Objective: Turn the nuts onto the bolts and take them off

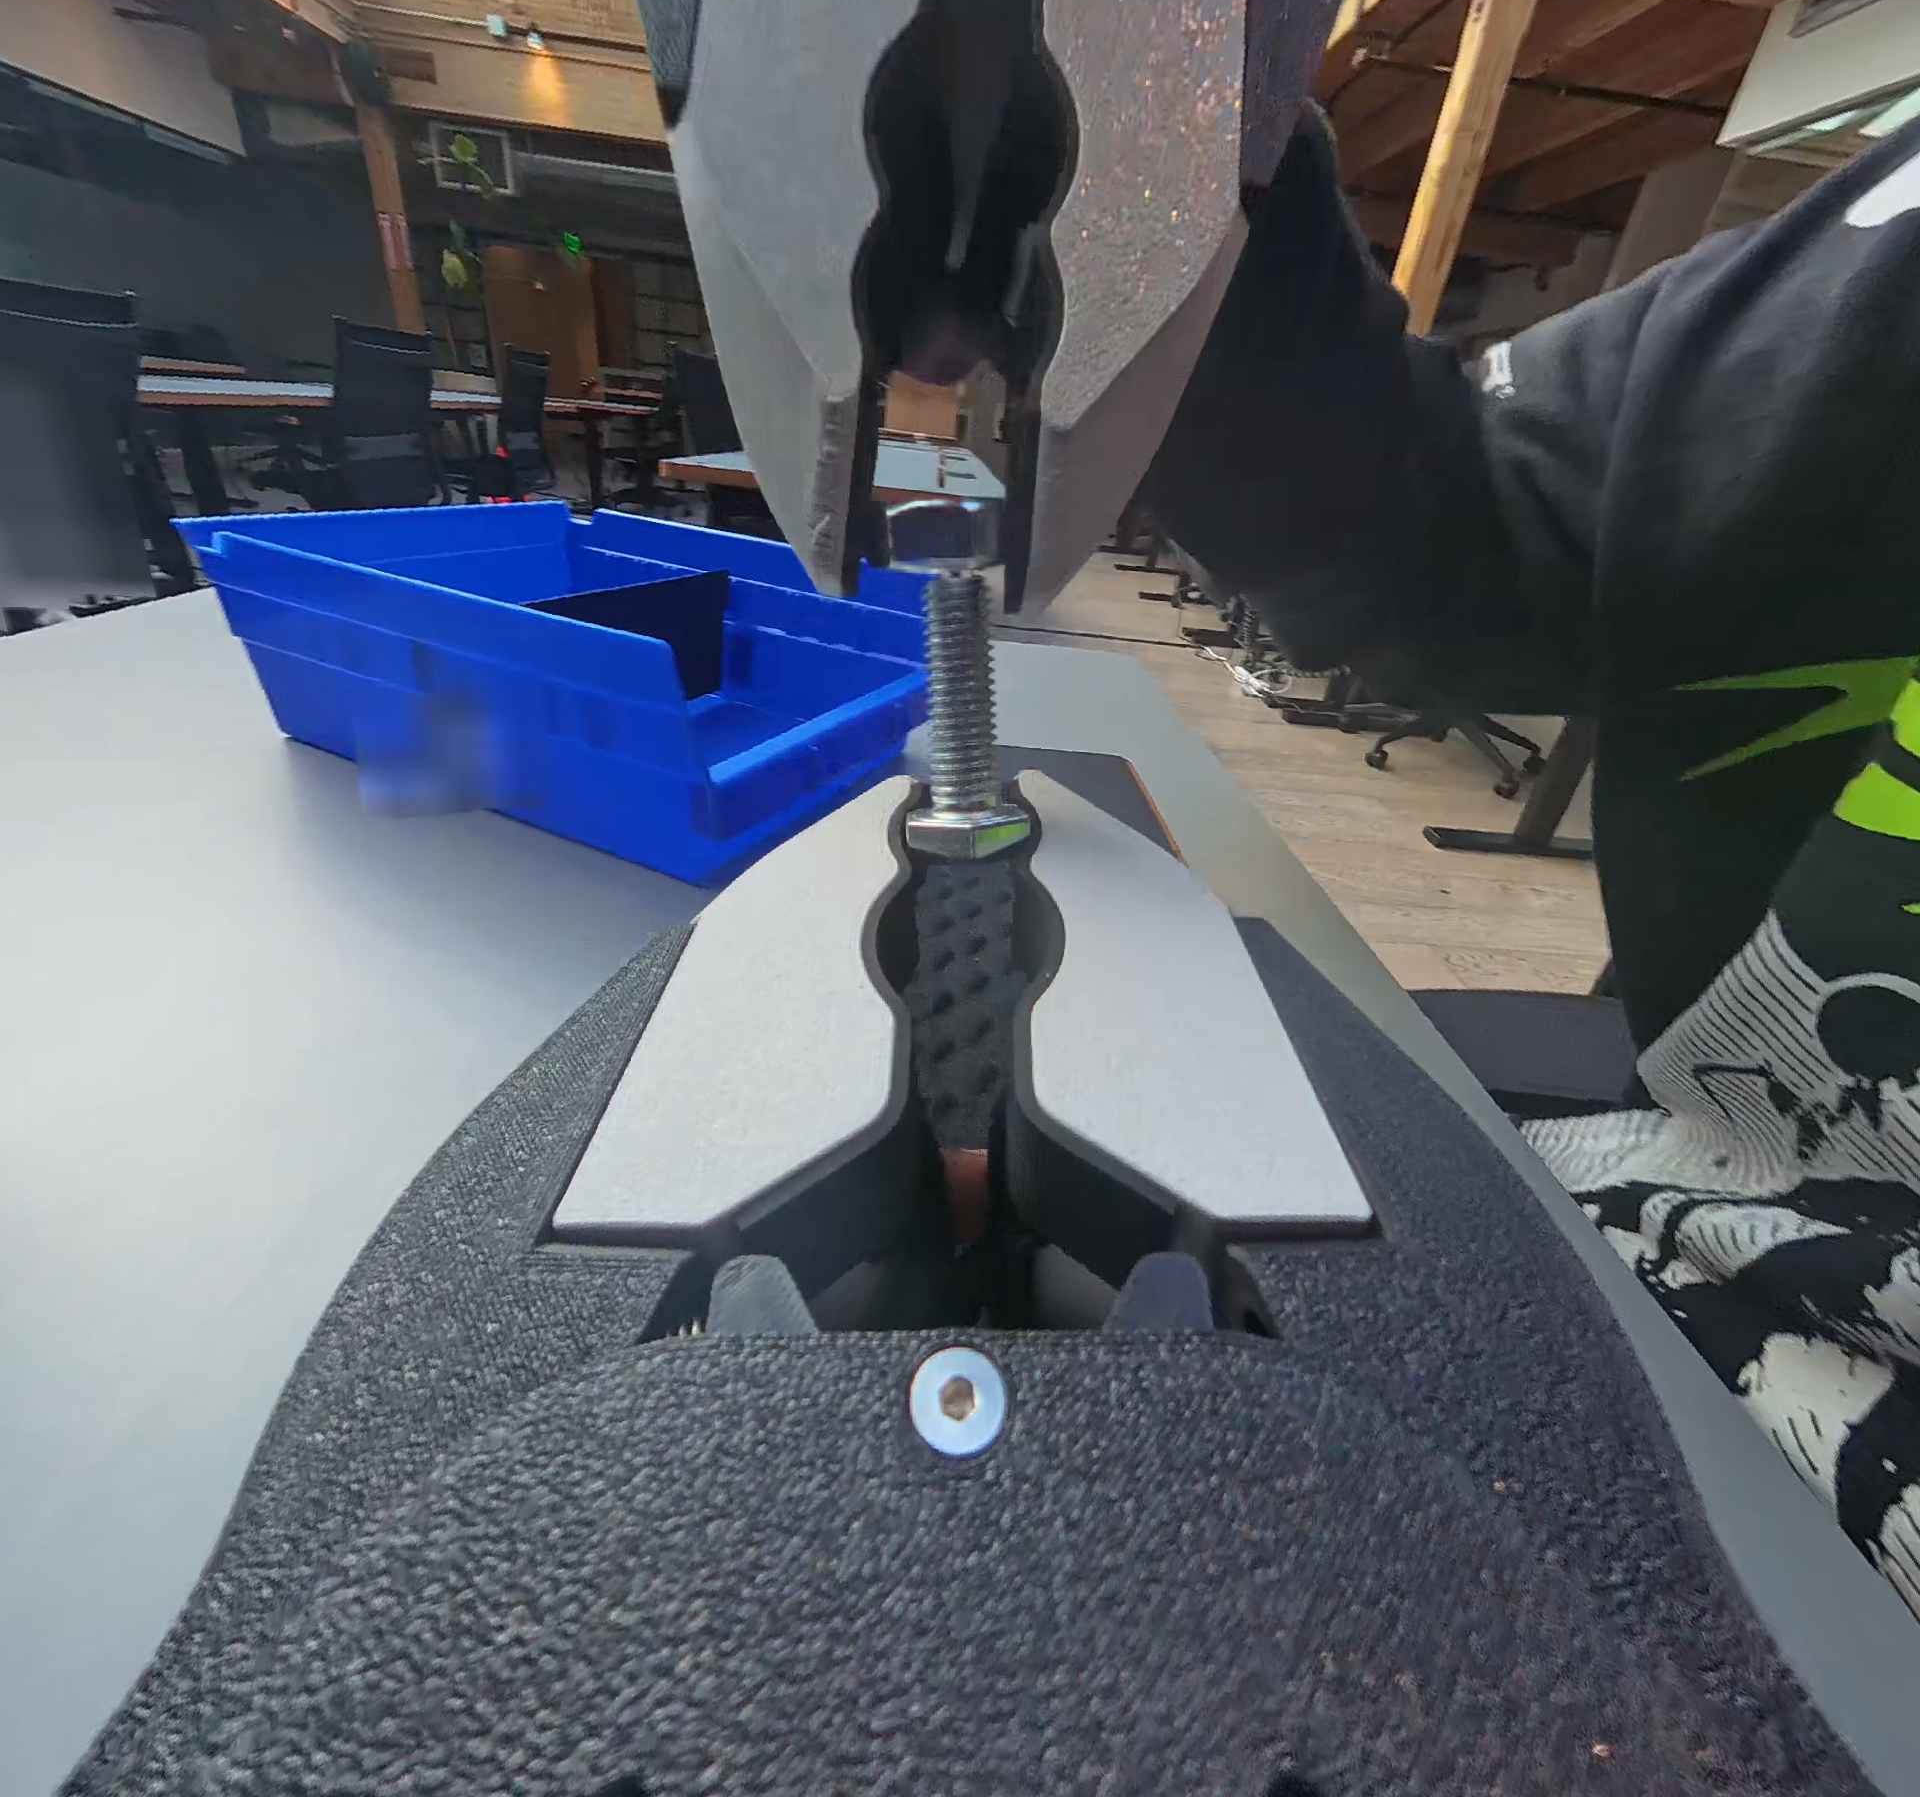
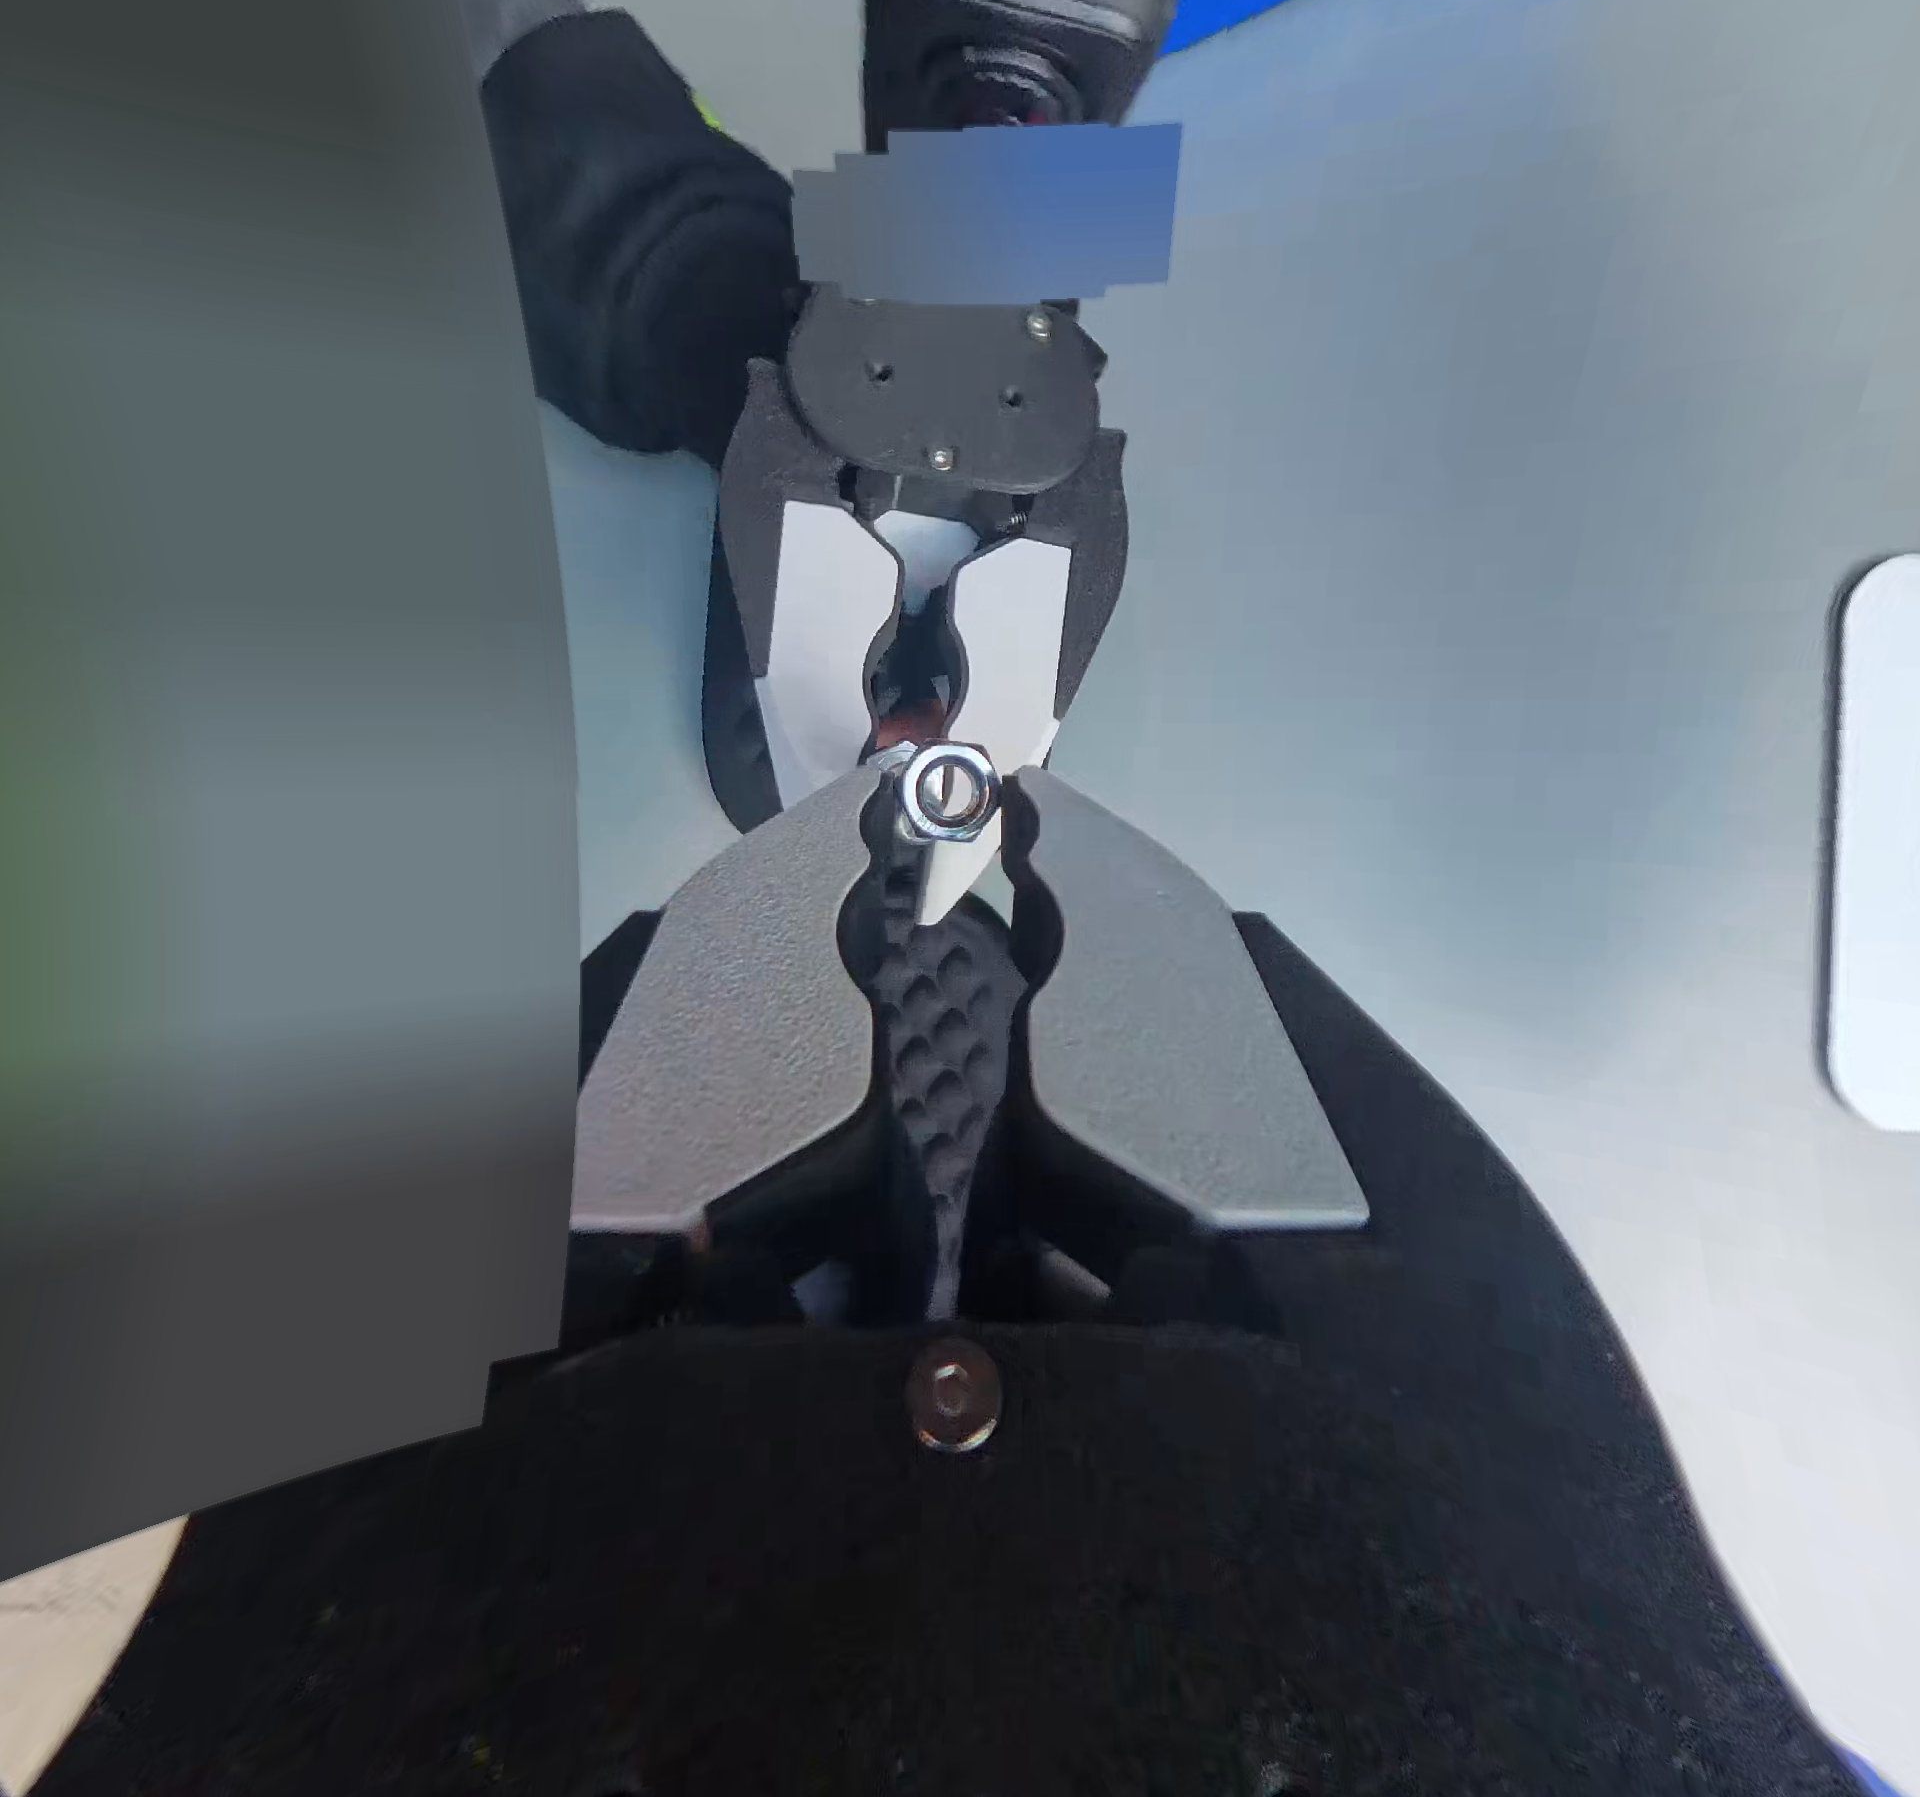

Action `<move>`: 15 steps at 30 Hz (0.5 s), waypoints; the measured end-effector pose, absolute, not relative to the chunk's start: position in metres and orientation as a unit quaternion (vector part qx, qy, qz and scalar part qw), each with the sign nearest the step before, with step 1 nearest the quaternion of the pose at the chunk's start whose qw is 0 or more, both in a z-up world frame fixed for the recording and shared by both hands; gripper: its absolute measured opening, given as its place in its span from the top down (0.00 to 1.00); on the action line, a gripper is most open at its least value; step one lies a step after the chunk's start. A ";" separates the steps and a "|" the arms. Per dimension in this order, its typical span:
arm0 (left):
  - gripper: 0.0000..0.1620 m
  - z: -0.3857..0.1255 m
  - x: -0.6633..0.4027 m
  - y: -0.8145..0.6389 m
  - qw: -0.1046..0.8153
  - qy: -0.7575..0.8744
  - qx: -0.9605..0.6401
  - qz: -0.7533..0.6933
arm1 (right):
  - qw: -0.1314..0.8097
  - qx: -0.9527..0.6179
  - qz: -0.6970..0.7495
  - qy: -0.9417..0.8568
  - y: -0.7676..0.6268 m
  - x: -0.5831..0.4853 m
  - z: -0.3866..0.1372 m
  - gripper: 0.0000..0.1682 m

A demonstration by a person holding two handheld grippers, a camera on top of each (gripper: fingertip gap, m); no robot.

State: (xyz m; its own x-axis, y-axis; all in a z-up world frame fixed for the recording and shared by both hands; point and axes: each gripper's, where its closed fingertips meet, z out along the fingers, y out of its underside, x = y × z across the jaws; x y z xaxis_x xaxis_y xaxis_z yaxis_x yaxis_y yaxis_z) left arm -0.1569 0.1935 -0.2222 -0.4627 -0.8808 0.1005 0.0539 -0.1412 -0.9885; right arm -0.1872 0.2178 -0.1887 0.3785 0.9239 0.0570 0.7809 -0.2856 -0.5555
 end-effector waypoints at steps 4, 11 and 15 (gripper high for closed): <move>0.92 -0.221 -0.162 0.183 0.343 0.569 -0.345 -0.663 | 0.240 -0.738 0.102 -0.623 0.210 -0.191 -0.184 0.89; 0.92 -0.218 -0.163 0.189 0.350 0.552 -0.348 -0.672 | 0.300 -0.801 0.064 -0.515 0.231 -0.134 -0.158 0.89; 0.92 -0.217 -0.163 0.190 0.351 0.547 -0.350 -0.674 | 0.283 -0.888 -0.005 -0.362 0.231 -0.035 -0.184 0.89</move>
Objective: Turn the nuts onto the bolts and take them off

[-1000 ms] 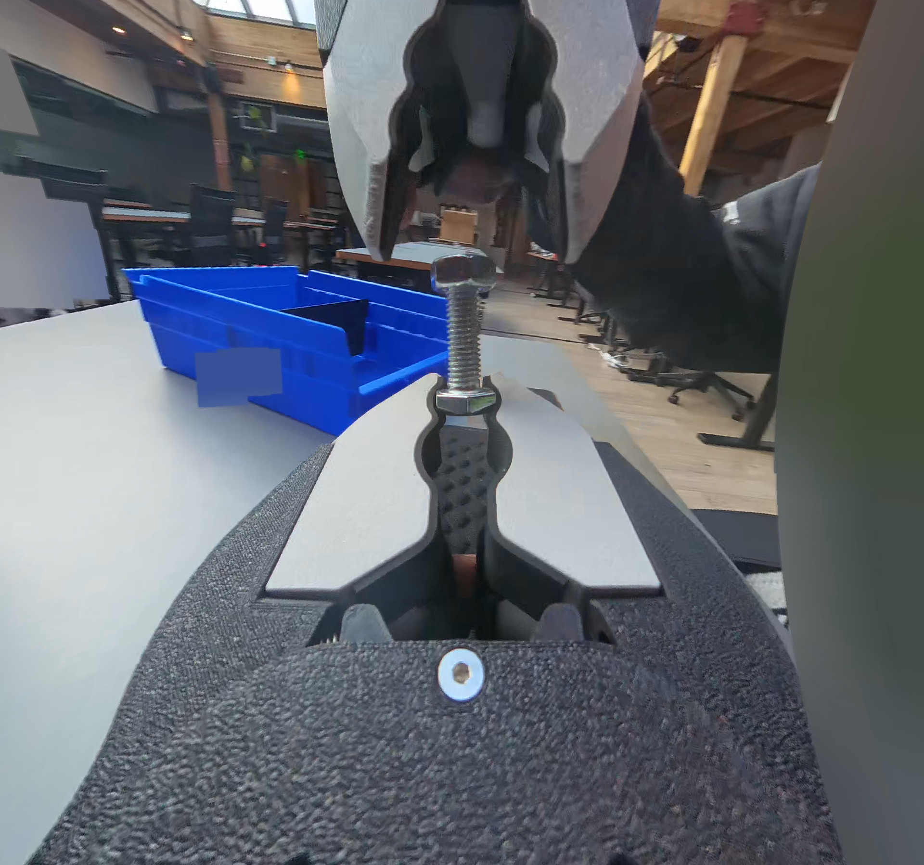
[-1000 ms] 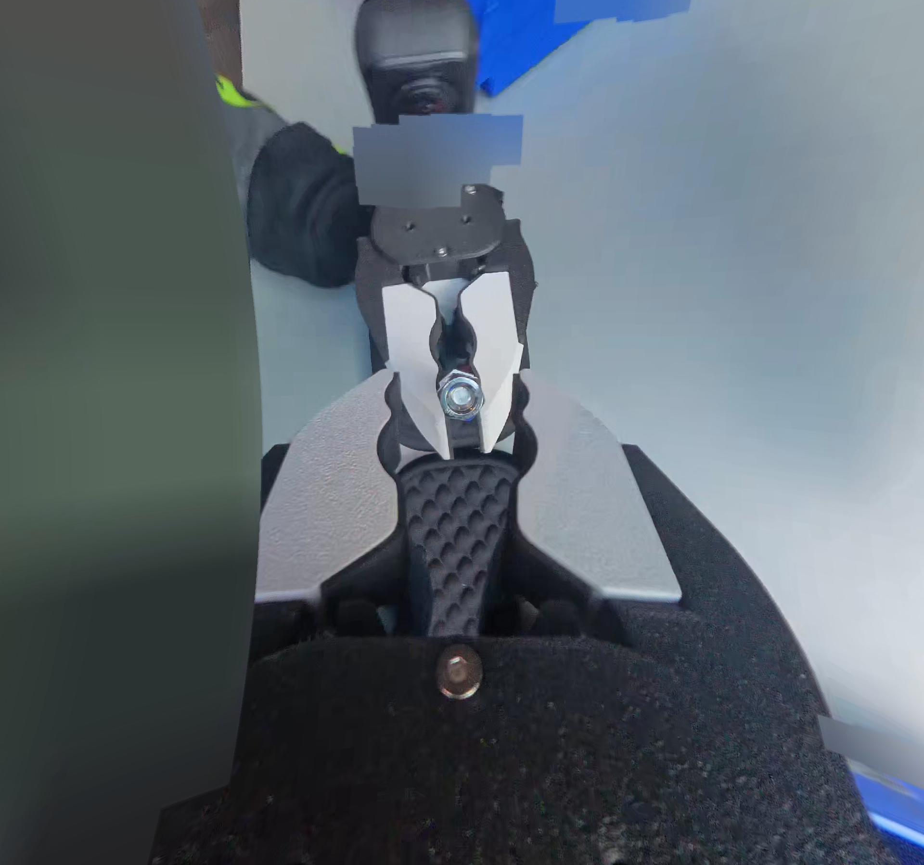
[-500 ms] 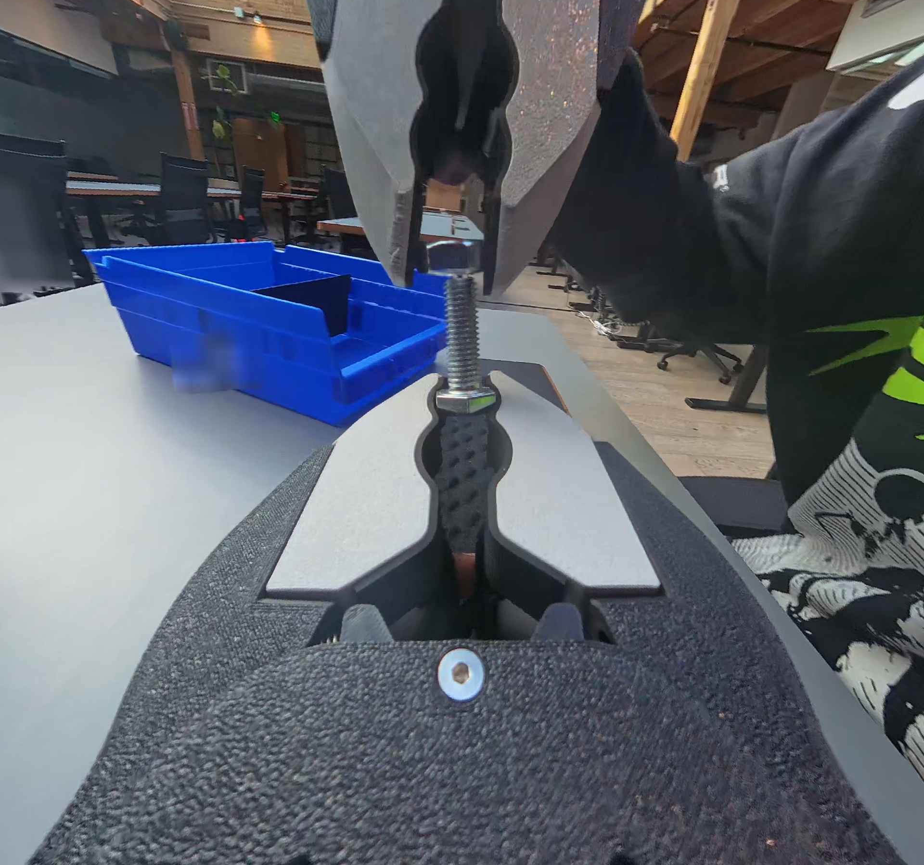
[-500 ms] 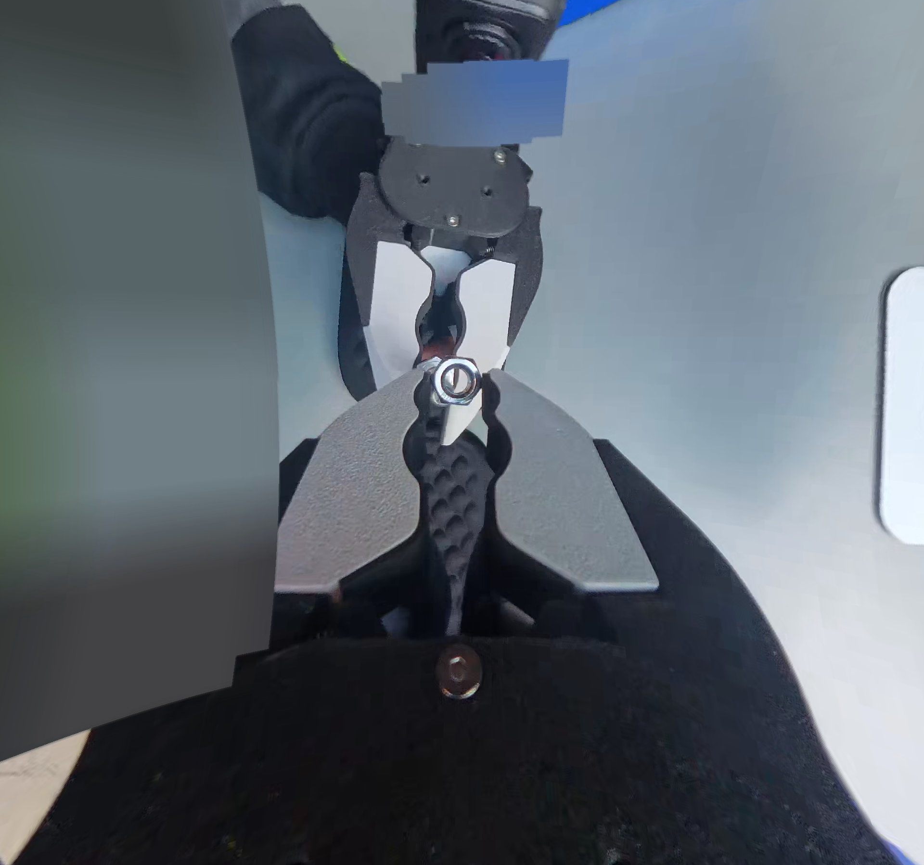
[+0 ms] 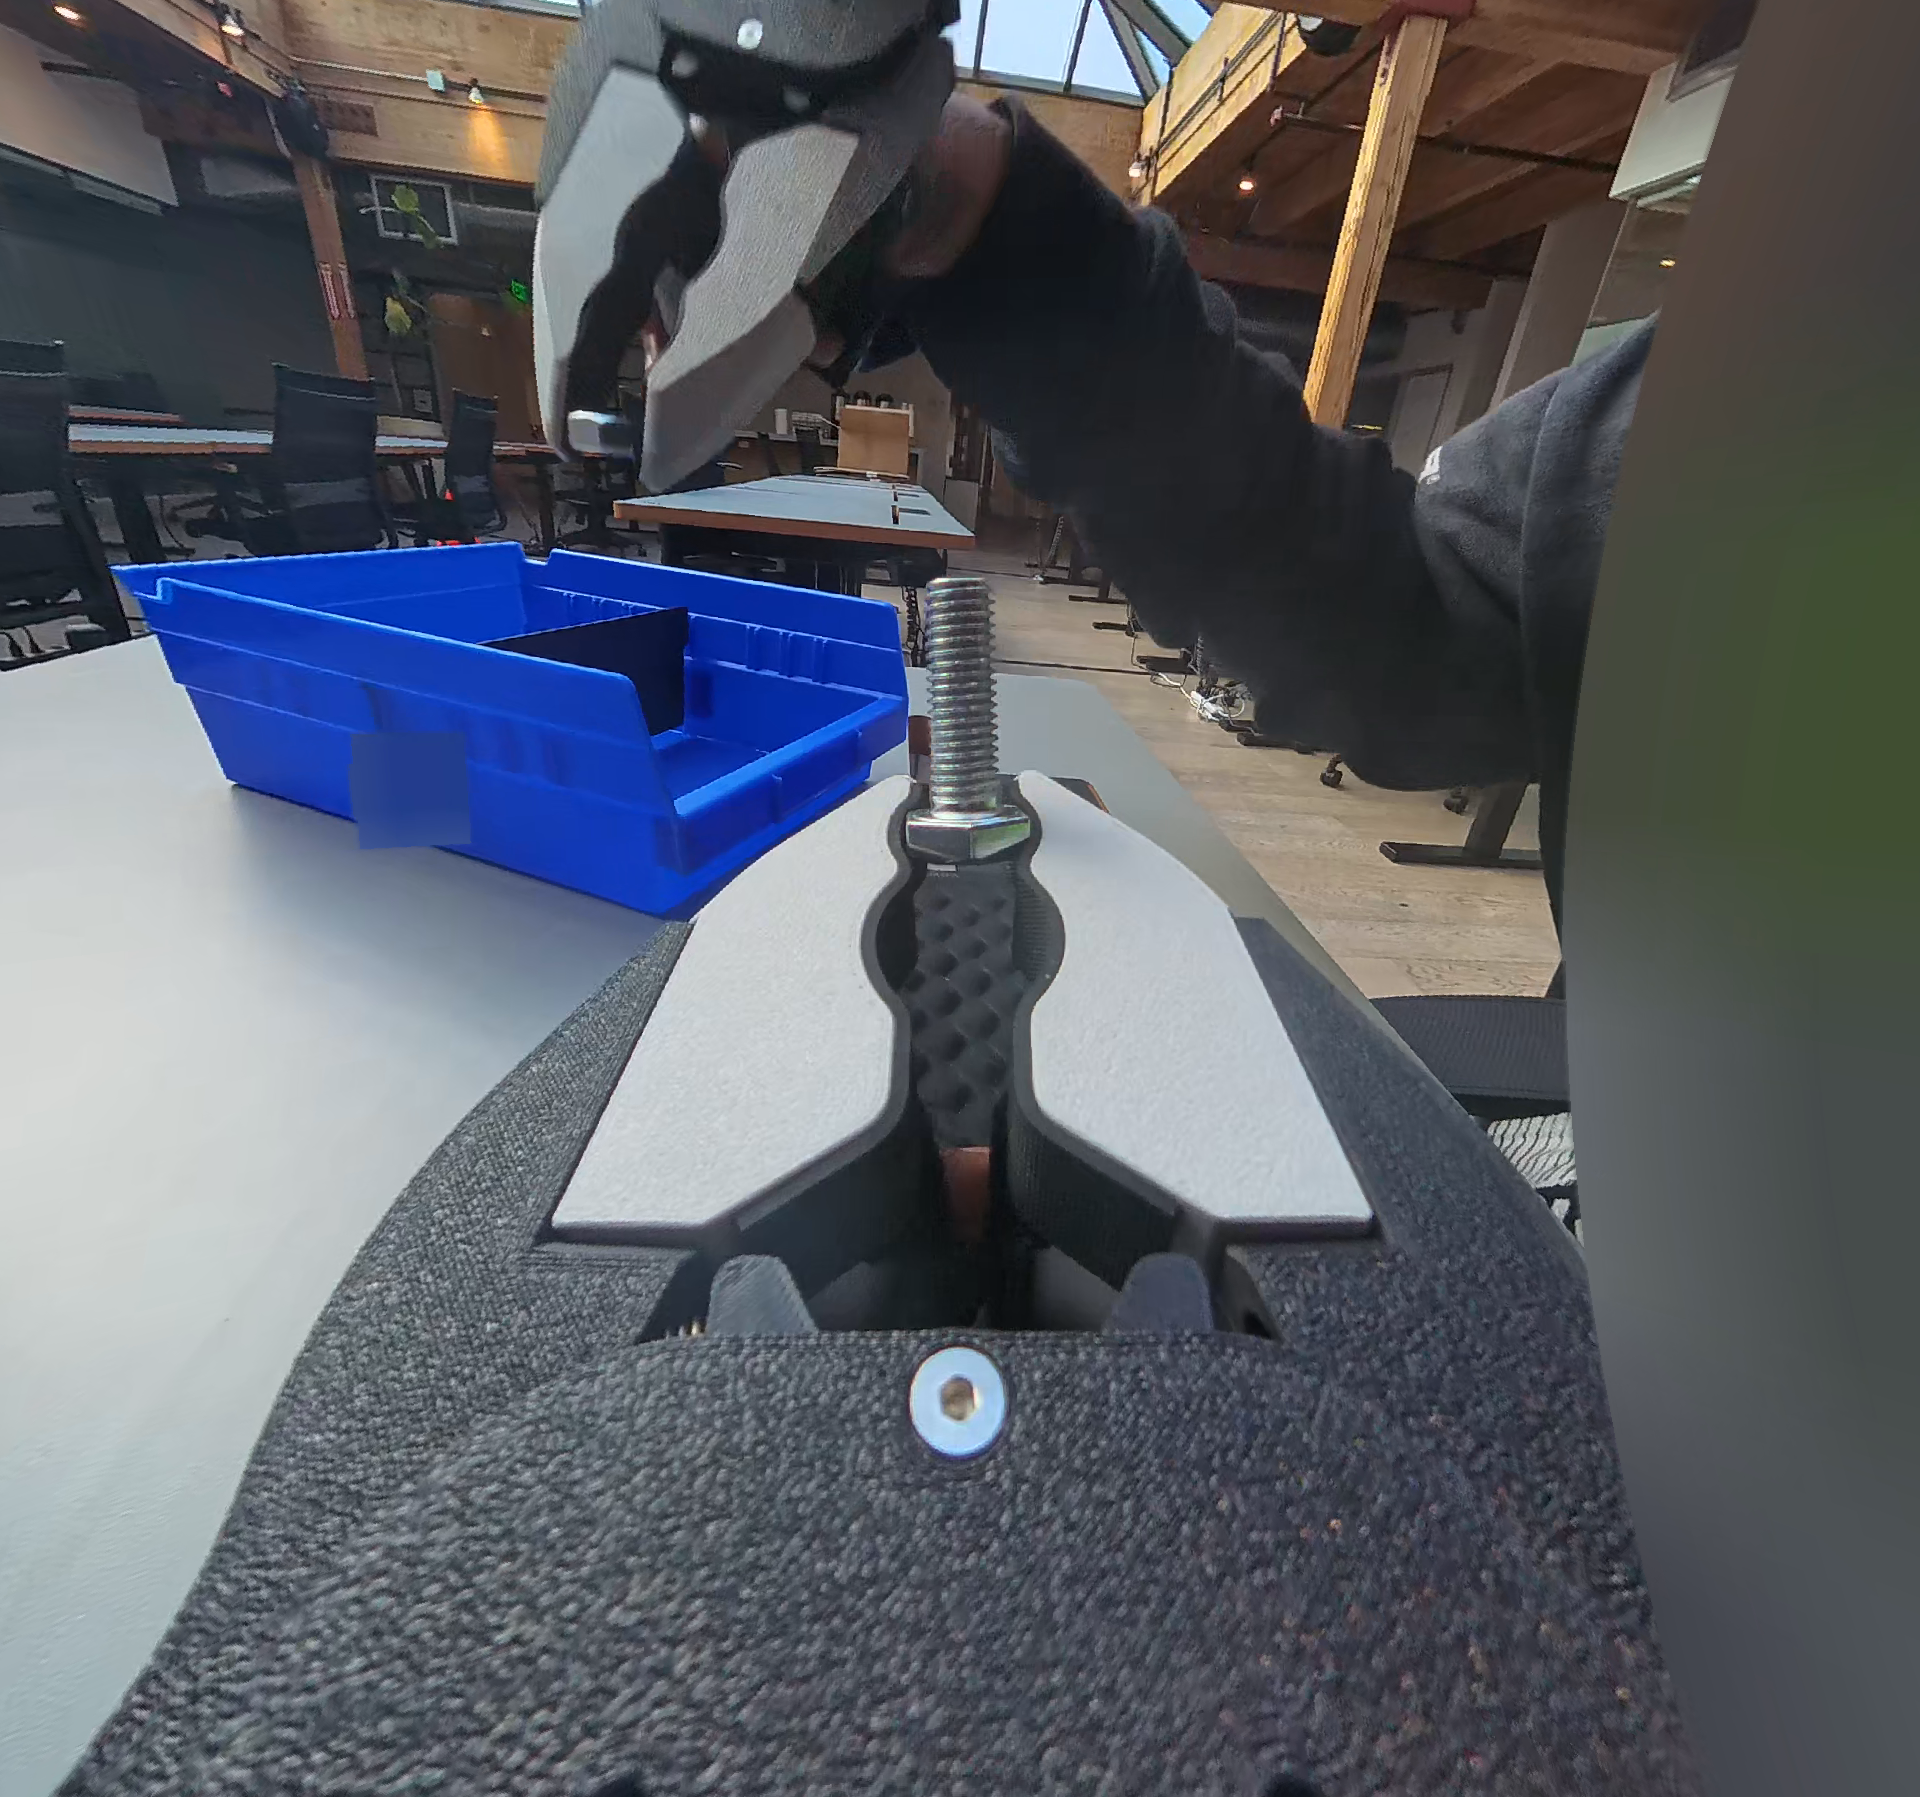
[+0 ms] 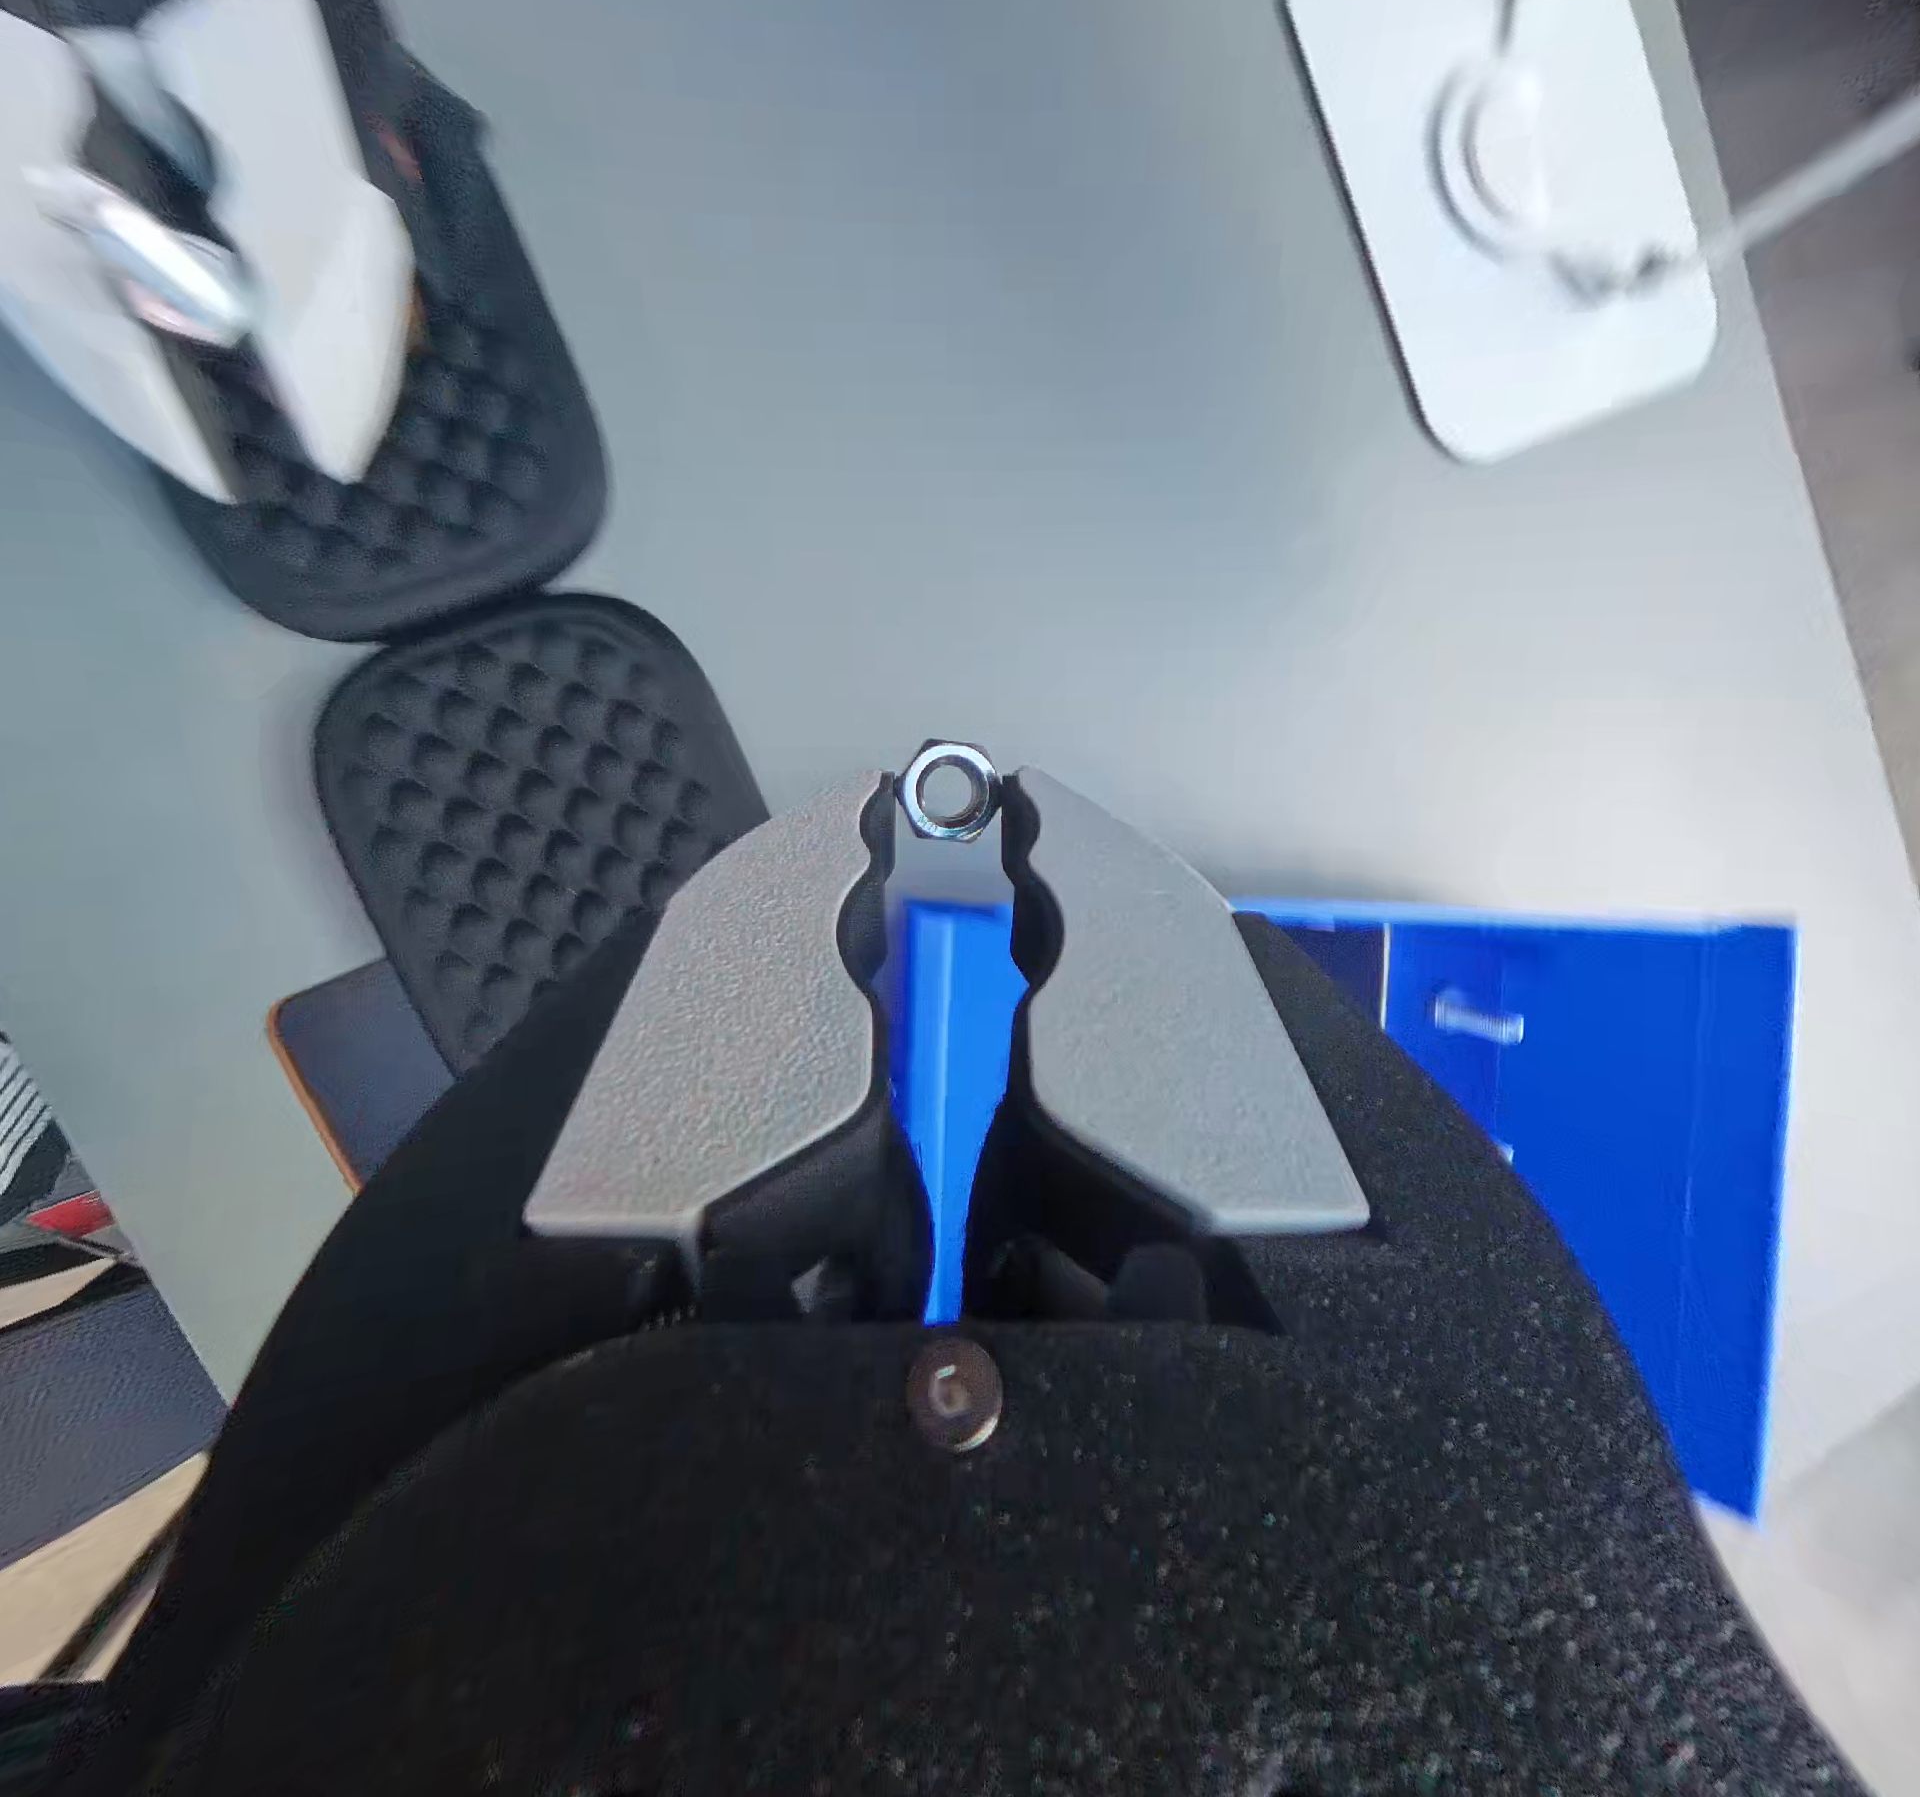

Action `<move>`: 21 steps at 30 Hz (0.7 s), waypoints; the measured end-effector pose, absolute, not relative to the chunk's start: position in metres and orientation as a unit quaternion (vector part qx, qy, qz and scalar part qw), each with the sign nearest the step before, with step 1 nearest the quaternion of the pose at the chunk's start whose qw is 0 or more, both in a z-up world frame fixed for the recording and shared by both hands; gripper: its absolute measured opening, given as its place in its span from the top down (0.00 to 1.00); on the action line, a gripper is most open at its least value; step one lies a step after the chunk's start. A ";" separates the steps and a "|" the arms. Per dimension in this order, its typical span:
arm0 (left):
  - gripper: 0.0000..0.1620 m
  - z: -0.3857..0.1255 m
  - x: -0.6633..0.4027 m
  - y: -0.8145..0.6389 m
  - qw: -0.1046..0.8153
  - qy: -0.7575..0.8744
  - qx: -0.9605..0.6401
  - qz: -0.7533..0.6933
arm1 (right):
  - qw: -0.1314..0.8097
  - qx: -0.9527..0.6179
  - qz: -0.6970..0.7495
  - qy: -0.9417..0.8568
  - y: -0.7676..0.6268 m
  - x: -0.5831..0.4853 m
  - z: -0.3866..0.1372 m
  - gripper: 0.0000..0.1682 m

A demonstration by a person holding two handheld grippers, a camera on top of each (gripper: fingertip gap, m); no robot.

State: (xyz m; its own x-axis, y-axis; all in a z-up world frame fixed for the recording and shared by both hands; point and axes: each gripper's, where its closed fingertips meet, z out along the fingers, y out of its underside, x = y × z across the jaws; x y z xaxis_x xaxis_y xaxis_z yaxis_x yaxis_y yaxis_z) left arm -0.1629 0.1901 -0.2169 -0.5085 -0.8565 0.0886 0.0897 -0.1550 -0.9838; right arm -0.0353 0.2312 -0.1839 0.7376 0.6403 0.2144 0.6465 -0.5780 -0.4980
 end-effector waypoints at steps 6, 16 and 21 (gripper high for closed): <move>0.91 -0.217 -0.163 0.187 0.352 0.553 -0.345 -0.672 | 0.166 -0.970 -0.050 -0.172 0.189 0.085 -0.268 0.89; 0.91 -0.217 -0.164 0.189 0.350 0.548 -0.345 -0.677 | 0.089 -0.988 -0.051 -0.113 0.168 0.129 -0.327 0.88; 0.91 -0.217 -0.164 0.189 0.349 0.547 -0.345 -0.678 | 0.062 -0.991 -0.047 -0.105 0.164 0.129 -0.331 0.88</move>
